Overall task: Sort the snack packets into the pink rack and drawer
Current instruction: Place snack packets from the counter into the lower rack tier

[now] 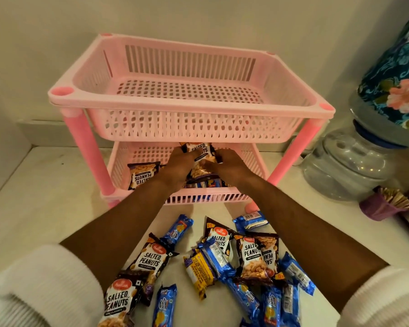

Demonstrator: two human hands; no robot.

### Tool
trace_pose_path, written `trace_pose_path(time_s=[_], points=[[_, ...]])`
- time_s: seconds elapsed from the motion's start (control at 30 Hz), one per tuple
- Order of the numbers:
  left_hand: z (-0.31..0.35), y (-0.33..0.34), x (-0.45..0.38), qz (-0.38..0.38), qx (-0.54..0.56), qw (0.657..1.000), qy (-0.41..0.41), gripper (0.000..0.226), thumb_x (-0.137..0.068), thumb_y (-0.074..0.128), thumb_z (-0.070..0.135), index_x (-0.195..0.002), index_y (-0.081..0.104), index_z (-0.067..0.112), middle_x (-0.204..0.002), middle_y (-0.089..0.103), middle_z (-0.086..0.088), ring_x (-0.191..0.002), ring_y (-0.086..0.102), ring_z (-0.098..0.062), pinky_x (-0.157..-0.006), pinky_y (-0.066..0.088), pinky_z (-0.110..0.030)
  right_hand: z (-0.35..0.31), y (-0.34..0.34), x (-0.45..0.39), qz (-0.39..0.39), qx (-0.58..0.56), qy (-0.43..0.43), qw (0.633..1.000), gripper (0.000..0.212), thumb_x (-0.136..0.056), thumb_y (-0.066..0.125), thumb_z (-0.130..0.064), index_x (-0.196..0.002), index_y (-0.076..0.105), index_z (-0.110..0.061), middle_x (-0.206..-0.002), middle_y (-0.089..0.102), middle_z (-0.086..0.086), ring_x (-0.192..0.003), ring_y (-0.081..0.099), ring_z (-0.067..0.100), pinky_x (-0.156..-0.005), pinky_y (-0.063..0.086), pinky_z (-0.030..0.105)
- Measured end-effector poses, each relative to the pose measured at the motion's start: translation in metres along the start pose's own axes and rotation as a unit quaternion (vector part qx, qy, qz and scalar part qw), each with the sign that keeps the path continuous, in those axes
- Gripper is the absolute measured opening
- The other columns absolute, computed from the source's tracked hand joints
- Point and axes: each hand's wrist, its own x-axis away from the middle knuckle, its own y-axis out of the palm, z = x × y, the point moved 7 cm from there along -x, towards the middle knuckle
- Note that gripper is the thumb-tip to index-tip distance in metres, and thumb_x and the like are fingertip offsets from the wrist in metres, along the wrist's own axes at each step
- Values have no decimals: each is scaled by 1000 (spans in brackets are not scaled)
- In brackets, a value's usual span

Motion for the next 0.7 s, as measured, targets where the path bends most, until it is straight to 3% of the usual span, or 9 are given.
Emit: trace_pose_path(time_s=[0.1,0.2,0.27,0.33,0.4,0.47,0.57,0.63,0.7], points=[[-2,6,-1,-13,-46,999,-4,90,-48,73,69,-125,58,25,-120,68,-2,-108,66,-27,-96,52,-48,11,-2,-6,41,-20,2,999,25,-90,73,-27,-111,74,-14,-103,76,4,-91,72,18,-86,58,36],[10,6,21,-1,-193,980,46,63,-84,62,55,-133,48,17,-123,58,2,-111,57,-22,-97,47,-37,27,-14,-12,81,-89,73,990,31,-86,76,-18,-116,71,-10,-108,74,4,-95,72,21,-87,59,37],[11,-4,23,21,-318,941,115,52,-94,57,39,-137,44,14,-129,55,-3,-116,55,-23,-99,48,-39,43,-26,-26,111,-87,104,985,29,-84,72,-10,-112,71,-10,-106,73,3,-95,71,23,-88,59,40],[11,-16,29,45,-447,876,174,45,-95,57,33,-136,47,17,-133,55,-5,-121,53,-24,-103,46,-41,56,-37,-48,137,-64,109,982,32,-75,62,-11,-106,71,-13,-104,73,5,-94,71,27,-86,60,44],[7,-27,31,57,-532,818,210,36,-94,57,32,-129,54,21,-128,57,-3,-119,53,-24,-101,46,-40,49,-41,-52,144,-53,124,980,9,-84,59,-7,-90,64,-13,-94,66,4,-83,65,24,-74,59,33],[5,-35,33,72,-556,795,232,32,-94,56,33,-123,58,22,-122,60,-2,-115,54,-23,-95,49,-40,48,-45,-59,152,-14,137,979,17,-96,53,0,-85,55,-13,-88,56,0,-79,56,17,-62,50,20],[4,-42,37,92,-563,783,250,32,-94,52,37,-121,61,22,-119,63,-1,-112,55,-22,-92,51,-39,53,-45,-75,129,110,130,977,13,-98,51,-7,-87,58,-10,-106,59,12,-96,62,23,-73,50,27],[2,-44,38,101,-564,778,259,32,-95,49,39,-119,62,22,-117,64,-1,-111,56,-22,-91,51,-39,57,-44,-79,122,220,120,960,15,-94,58,-12,-106,62,-5,-118,63,14,-109,63,29,-83,53,32],[3,-43,41,110,-565,771,272,32,-96,47,40,-117,63,22,-115,65,0,-109,56,-21,-89,51,-38,55,-38,-80,125,297,74,944,42,-89,63,-19,-130,57,-13,-132,60,12,-118,59,30,-91,53,36]])
